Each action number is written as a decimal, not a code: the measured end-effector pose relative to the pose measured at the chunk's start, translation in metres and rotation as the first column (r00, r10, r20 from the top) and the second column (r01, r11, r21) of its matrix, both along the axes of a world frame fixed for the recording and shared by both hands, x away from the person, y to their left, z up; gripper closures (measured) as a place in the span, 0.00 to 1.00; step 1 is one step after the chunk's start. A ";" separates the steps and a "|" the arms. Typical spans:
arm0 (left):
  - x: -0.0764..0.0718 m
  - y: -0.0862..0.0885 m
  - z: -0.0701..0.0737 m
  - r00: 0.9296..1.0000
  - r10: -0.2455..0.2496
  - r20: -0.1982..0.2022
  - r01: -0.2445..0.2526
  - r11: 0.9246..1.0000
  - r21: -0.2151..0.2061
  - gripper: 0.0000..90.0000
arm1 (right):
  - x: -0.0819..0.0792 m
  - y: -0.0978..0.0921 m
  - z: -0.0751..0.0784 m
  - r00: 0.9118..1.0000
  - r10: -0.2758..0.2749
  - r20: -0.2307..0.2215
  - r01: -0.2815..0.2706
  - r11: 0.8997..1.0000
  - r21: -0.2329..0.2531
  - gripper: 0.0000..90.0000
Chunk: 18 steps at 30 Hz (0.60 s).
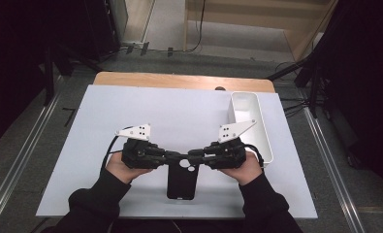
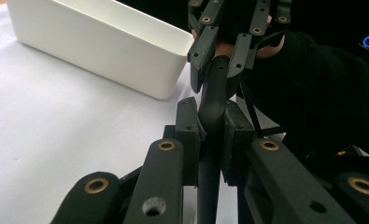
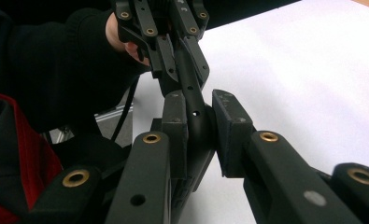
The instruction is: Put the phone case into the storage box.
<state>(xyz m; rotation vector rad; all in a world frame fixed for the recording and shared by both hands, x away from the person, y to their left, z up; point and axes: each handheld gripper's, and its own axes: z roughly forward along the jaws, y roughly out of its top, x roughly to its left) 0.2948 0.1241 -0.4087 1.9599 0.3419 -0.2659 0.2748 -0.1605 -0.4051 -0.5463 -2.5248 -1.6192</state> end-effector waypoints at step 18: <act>0.003 0.006 0.002 0.999 0.030 -0.012 -0.029 1.000 0.005 0.89 | 0.003 -0.010 0.003 0.997 -0.056 -0.062 0.059 0.997 0.046 0.53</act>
